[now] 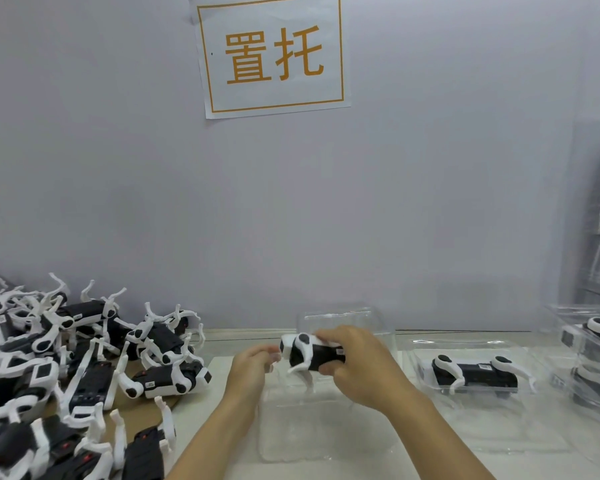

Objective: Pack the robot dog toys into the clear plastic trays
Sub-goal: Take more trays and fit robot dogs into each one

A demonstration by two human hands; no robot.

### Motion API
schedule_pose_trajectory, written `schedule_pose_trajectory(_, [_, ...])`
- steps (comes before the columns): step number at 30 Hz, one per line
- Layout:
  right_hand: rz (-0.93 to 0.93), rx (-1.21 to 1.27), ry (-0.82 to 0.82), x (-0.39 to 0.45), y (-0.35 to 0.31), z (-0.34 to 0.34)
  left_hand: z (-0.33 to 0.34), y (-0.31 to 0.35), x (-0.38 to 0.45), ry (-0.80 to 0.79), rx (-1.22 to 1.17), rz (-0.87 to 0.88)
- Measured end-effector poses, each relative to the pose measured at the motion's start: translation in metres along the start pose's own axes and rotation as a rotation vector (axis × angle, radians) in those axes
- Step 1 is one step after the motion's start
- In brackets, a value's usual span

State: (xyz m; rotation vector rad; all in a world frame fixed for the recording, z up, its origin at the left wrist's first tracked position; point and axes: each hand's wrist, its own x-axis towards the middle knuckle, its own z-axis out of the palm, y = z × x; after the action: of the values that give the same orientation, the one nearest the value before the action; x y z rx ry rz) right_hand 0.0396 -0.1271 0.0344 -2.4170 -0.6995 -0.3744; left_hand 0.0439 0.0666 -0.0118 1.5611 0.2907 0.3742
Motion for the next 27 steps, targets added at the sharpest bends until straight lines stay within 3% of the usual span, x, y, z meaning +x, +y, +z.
schedule_pose_trajectory(4, [0.021,-0.096,-0.075,-0.002,-0.002,0.009,0.002,-0.004,0.001,-0.003,-0.007,0.005])
schedule_pose_trajectory(14, [0.090,0.051,-0.090,-0.001,0.000,0.008,0.002,-0.004,-0.006,-0.132,-0.118,-0.004])
schedule_pose_trajectory(27, [0.077,0.017,-0.115,0.000,-0.003,0.007,0.003,0.003,-0.008,-0.179,-0.124,-0.060])
